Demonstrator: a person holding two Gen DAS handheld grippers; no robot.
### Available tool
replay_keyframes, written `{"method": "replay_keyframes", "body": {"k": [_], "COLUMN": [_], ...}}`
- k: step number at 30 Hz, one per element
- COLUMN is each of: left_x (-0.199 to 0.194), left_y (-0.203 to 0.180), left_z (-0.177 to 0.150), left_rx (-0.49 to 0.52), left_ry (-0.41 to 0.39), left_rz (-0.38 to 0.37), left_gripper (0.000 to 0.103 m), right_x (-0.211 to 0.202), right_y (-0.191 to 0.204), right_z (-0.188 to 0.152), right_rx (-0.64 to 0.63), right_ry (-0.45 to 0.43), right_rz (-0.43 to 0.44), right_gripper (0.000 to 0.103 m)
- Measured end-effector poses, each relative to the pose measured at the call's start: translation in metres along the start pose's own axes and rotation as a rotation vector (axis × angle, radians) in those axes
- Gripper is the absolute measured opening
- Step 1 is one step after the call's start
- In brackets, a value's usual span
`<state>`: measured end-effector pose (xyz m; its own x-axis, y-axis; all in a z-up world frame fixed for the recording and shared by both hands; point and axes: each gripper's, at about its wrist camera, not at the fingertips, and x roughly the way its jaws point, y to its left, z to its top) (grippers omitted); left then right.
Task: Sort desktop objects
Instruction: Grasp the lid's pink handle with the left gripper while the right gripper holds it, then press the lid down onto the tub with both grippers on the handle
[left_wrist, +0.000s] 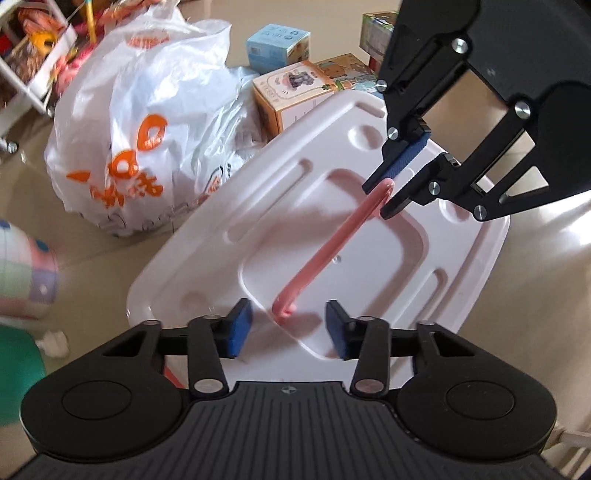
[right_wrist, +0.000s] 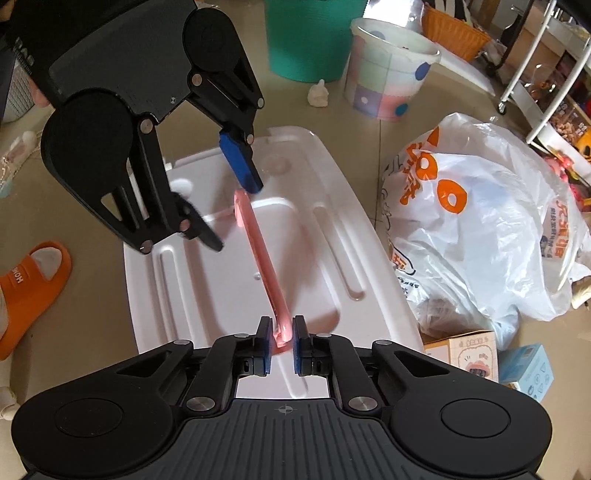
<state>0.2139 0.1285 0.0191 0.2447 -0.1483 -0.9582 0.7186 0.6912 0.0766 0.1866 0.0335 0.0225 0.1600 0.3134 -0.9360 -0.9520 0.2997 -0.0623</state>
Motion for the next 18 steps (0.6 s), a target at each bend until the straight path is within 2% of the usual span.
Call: {"method": "replay_keyframes", "body": {"k": [4,14,18], "left_x": [0.001,0.005,0.005], "left_y": [-0.001,-0.002,-0.004], "left_z": [0.003,0.007,0.006], "left_rx": [0.02,0.033,0.042], "left_ry": [-0.009,-0.004,-0.004], "left_rz": [0.006,-0.014,-0.009], "left_gripper": [0.015,0.015,0.015], "right_x": [0.003,0.006,0.013], "right_y": [-0.001,-0.001,0.001], "right_z": [0.0,-0.001,0.0], "right_rx": [0.005,-0.003,-0.012], "right_ry": [0.009,0.015,0.021], "right_rz": [0.009,0.022,0.021], "right_gripper": [0.011,0.01,0.015]}}
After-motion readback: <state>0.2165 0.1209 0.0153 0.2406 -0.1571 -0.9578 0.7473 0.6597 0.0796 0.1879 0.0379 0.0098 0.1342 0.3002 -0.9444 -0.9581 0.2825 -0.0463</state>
